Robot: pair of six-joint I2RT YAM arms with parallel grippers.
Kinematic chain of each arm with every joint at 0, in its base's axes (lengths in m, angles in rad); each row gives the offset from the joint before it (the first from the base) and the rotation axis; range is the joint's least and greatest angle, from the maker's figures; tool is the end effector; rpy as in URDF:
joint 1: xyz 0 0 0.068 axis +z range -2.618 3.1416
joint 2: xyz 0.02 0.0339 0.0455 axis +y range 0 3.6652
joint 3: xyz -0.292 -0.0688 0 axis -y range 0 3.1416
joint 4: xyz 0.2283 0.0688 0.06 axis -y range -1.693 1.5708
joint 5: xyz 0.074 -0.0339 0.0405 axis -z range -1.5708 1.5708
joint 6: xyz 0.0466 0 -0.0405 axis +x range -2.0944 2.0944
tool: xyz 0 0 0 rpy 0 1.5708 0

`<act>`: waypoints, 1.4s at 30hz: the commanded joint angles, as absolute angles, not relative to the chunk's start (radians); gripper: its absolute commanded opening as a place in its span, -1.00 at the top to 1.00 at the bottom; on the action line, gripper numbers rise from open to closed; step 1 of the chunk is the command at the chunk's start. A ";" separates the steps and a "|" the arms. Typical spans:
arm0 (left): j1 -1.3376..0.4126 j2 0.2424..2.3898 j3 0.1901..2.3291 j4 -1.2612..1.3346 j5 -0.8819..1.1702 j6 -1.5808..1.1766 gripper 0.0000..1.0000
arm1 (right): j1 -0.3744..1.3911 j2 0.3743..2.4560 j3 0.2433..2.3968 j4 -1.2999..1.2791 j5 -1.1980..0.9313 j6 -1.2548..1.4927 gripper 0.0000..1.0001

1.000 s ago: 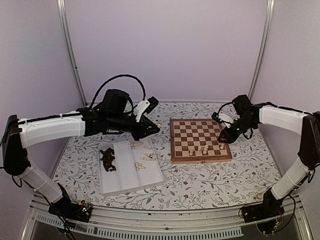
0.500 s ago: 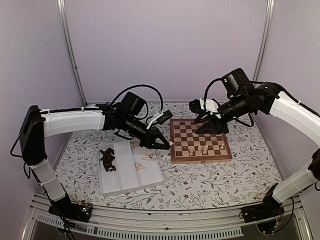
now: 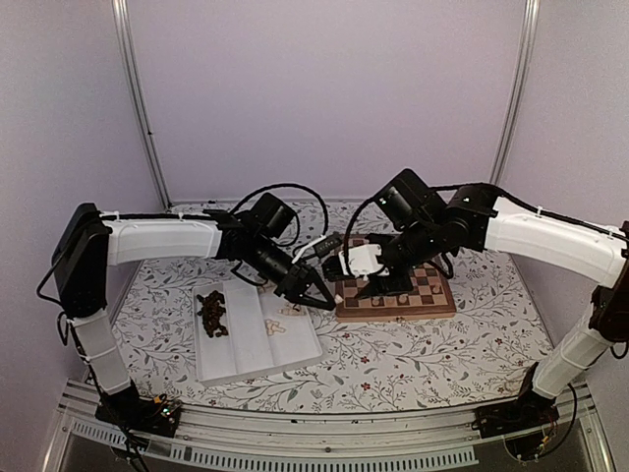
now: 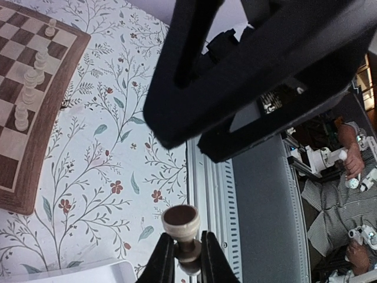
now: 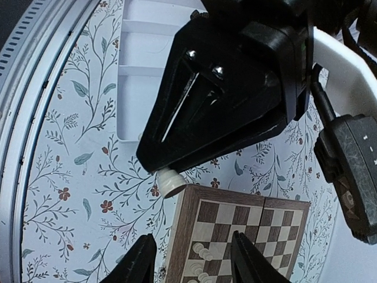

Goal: Set up the chess pieces on the board
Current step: Adjust the chess piece.

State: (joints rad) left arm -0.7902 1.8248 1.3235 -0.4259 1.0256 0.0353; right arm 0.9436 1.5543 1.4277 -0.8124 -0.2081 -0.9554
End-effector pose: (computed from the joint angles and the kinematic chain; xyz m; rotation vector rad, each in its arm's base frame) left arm 0.2400 -0.2990 0.2605 1.4130 2.0730 -1.5935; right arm 0.1799 0.2646 0.3396 -2.0805 1.3845 0.2560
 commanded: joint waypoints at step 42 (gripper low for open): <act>-0.966 1.370 0.905 0.335 0.260 0.031 0.02 | 0.606 1.512 1.211 -0.636 -1.097 -0.564 0.85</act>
State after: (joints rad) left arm -0.8806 1.3590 0.9508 0.0608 0.5148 -0.0338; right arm 0.6369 1.5234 1.2549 -0.6743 -0.7979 -0.6769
